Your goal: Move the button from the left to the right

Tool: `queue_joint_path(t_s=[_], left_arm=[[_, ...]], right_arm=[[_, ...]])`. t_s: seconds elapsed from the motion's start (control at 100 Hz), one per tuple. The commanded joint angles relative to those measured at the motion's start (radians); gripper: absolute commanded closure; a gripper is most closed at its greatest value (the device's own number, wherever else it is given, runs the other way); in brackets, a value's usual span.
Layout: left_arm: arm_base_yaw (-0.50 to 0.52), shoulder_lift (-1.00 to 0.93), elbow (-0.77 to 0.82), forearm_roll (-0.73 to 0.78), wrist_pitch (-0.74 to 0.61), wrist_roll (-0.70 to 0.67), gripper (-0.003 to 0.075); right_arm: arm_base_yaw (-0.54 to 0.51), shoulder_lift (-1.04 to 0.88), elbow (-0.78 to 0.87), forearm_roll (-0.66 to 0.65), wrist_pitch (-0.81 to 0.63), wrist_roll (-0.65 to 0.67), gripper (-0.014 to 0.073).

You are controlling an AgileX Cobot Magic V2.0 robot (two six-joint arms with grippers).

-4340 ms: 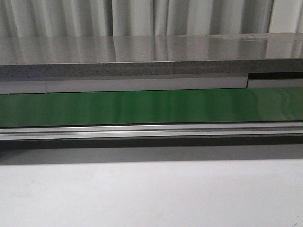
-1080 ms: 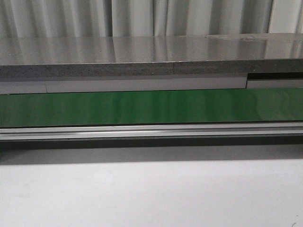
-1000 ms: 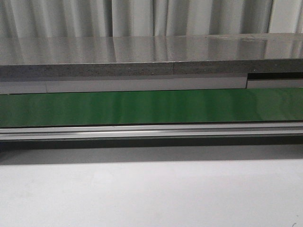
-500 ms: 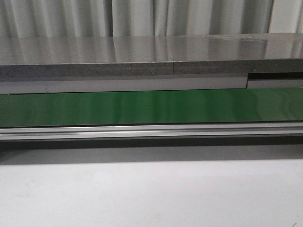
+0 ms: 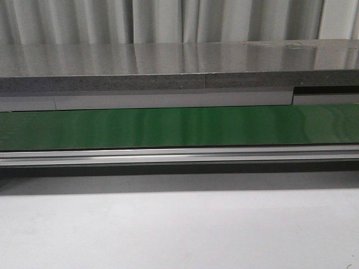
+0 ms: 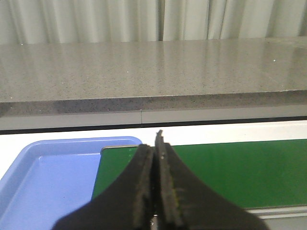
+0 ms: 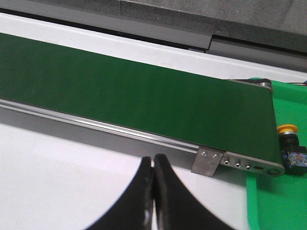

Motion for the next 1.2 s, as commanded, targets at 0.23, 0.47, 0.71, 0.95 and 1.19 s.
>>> queue_joint_path(t_s=[0.23, 0.47, 0.71, 0.95, 1.19], left_arm=[[-0.008, 0.005, -0.027, -0.001, -0.081, -0.002, 0.074], [-0.008, 0.005, -0.027, -0.001, -0.081, -0.002, 0.074], [-0.008, 0.005, -0.027, -0.001, -0.081, -0.002, 0.074], [-0.008, 0.005, -0.027, -0.001, -0.081, -0.002, 0.074], [-0.008, 0.005, -0.027, -0.001, -0.081, -0.002, 0.074]], right_arm=[[0.001, 0.003, -0.024, 0.014, -0.102, 0.007, 0.0662], [0.017, -0.056, -0.016, -0.149, -0.191, 0.21, 0.0662], [0.061, -0.189, 0.14, -0.236, -0.375, 0.322, 0.0662], [0.069, -0.342, 0.337, -0.236, -0.457, 0.322, 0.0662], [0.069, -0.454, 0.438, -0.234, -0.471, 0.322, 0.0662]])
